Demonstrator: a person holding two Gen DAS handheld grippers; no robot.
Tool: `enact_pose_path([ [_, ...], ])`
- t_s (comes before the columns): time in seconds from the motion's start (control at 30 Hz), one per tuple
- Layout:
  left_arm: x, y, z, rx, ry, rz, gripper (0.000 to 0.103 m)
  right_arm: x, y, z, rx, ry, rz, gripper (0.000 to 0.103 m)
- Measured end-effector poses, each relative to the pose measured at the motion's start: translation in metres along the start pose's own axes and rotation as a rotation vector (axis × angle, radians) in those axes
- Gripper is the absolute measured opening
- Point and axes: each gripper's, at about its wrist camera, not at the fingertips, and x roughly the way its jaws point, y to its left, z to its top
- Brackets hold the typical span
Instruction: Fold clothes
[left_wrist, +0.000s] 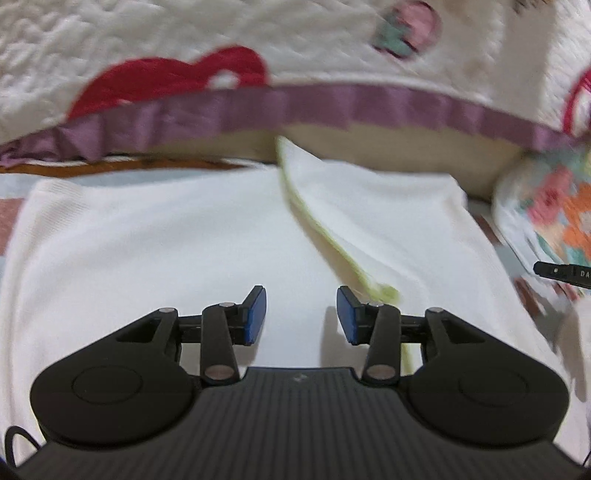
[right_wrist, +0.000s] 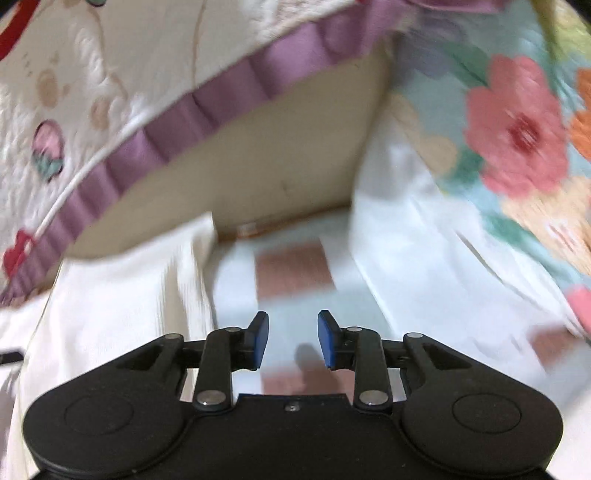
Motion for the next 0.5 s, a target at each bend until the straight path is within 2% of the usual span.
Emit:
enact_pose_path([
  [0.17, -0.012, -0.035, -0.016, 0.042, 0.052, 0.007, 0.041, -0.050, -0.024, -0.038, 0.030, 0.060, 0.067, 0.034],
  [0.33, -0.033, -0.060, -0.037, 0.029, 0.080, -0.007, 0.041, -0.064, -0.011, -0.065, -0.002, 0.101, 0.127, 0.034],
  [0.43, -0.042, -0.075, -0.047, 0.057, 0.098, 0.009, 0.041, -0.055, -0.001, -0.080, -0.056, 0.111, 0.094, 0.049],
  [0.5, -0.048, -0.088, -0.054, 0.083, 0.099, 0.019, 0.041, -0.048, 0.007, -0.086, -0.102, 0.109, 0.106, 0.052],
])
